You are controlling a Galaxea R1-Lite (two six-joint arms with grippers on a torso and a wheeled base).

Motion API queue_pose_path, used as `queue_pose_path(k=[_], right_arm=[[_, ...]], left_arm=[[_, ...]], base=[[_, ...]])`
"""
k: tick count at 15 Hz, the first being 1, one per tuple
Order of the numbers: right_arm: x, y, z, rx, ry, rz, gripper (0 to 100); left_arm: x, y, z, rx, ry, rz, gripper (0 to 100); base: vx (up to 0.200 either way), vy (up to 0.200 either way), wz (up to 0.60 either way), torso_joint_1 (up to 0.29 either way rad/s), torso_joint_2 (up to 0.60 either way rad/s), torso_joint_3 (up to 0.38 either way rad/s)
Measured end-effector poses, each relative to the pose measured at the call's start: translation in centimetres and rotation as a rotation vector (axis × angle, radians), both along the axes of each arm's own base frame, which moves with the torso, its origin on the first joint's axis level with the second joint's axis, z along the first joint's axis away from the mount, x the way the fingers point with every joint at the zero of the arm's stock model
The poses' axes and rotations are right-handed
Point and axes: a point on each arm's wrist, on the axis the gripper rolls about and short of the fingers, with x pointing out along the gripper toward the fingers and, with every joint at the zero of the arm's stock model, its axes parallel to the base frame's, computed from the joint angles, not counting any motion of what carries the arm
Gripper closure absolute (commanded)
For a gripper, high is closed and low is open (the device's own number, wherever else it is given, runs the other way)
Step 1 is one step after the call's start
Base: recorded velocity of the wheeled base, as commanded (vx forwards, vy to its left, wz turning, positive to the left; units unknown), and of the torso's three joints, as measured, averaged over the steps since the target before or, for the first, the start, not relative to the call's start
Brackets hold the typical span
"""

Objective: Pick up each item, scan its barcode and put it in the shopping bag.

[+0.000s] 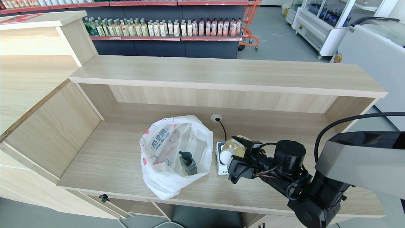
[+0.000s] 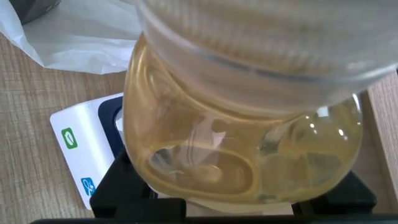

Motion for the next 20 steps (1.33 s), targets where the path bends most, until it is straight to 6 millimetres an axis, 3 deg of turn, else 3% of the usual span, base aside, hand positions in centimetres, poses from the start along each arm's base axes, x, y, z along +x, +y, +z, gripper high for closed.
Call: queue_pose_path(k=[9, 20], right_arm=[[-0.7, 0.2, -0.5, 0.028, 0.051, 0.007, 100], [-2.1, 2.4, -1.5, 0.023, 0.087, 0.067, 100]], left_arm=[[0.0, 0.0, 0.0, 0.000, -0.001, 0.000, 0], [0.0, 0.0, 0.0, 0.000, 0.000, -0.001, 0]], base=[[0.000, 0.000, 0.00, 0.000, 0.00, 0.000], [0.000, 0.000, 0.00, 0.000, 0.00, 0.000]])
